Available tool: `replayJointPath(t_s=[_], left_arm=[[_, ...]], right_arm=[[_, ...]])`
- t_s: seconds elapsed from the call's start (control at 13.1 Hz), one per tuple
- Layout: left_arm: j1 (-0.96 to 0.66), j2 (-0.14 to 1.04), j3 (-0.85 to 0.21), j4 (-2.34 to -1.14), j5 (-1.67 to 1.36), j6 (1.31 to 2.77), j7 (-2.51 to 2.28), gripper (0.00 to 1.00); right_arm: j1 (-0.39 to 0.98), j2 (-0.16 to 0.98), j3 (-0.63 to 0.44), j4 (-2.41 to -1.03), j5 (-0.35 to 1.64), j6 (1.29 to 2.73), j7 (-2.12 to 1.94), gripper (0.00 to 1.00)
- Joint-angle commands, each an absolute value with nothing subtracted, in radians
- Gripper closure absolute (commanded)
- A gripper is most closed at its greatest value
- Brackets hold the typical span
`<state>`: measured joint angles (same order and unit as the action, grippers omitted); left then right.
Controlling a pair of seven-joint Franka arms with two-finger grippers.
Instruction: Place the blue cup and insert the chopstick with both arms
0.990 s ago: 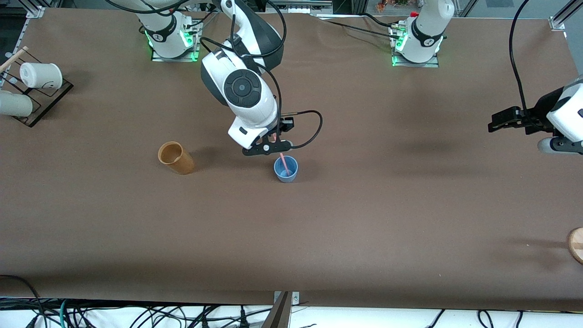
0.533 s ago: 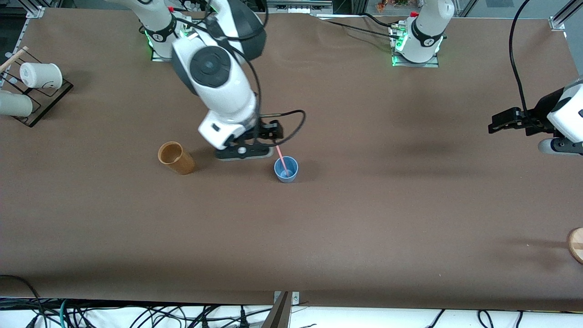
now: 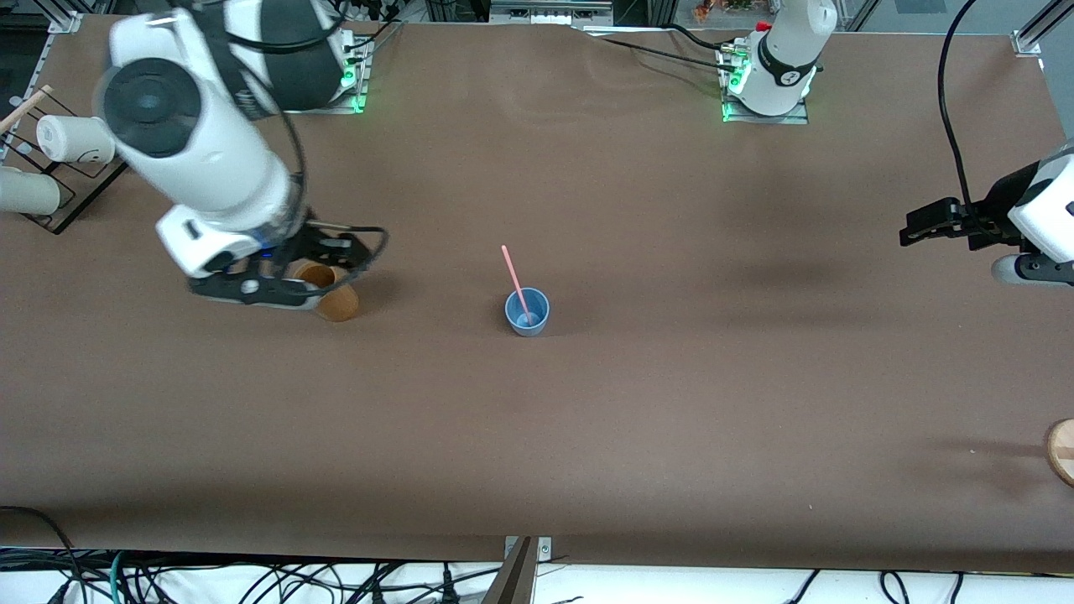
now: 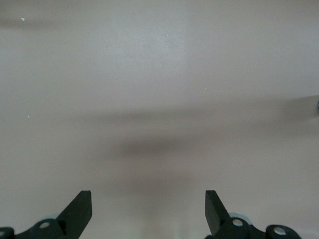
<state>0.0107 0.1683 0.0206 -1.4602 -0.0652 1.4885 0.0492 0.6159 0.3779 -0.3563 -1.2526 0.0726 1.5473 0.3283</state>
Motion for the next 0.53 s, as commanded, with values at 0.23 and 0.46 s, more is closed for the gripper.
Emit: replayJointPath(t_s=[0.23,0.46], left_arm=[[0.008,0.183,0.021,-1.427,-0.075,1.482,0.043,0.00],[0.005,0.193,0.021,-1.425,-0.078,1.483,0.043,0.00]], right_arm=[[0.269,0.129,-0.136,-1.553,0.045,1.581,0.156,0.00],[0.088,0.049,0.011,-1.663,-0.023,1.696,0.158,0.00]])
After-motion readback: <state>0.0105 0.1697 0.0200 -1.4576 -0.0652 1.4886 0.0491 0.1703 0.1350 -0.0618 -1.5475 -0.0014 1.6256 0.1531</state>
